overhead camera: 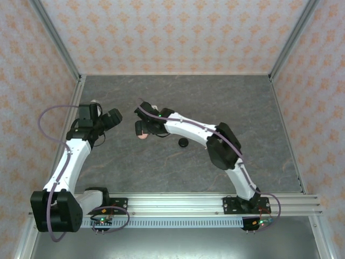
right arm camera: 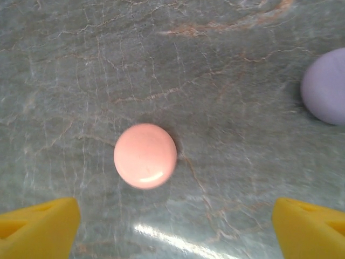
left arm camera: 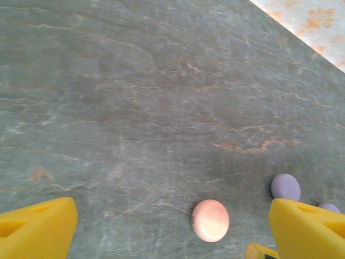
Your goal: Insert the wireless bluetooth earbuds into the charging case
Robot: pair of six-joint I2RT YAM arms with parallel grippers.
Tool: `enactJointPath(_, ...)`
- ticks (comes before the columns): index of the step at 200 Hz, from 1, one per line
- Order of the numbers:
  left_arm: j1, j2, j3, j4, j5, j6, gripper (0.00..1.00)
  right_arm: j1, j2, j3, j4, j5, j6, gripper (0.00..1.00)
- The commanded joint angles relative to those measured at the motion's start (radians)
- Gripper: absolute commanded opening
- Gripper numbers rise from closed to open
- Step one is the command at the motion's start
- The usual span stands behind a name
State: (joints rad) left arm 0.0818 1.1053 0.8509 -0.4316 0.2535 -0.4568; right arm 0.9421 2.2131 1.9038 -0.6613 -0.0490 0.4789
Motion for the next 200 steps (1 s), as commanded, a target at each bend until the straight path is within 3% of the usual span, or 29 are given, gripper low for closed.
enactJointPath(1,0.021,-0.032,-0.033,-0.065,0.01,0.032,0.91,0.008,0.091,0.136,-0.115,0.073,0.022,0.88)
enactJointPath(60,0.062,-0.05,-0.064,-0.07,0.035,0.06,0.91,0.039,0.314,0.426,-0.256,0.104,0.001,0.8)
enactJointPath(138,0.063,-0.038,-0.076,-0.052,0.06,0.04,0.92,0.044,0.396,0.474,-0.296,0.096,-0.019,0.66)
enactJointPath(200,0.063,-0.039,-0.072,-0.053,0.072,0.021,0.92,0.044,0.358,0.428,-0.312,0.085,-0.053,0.56)
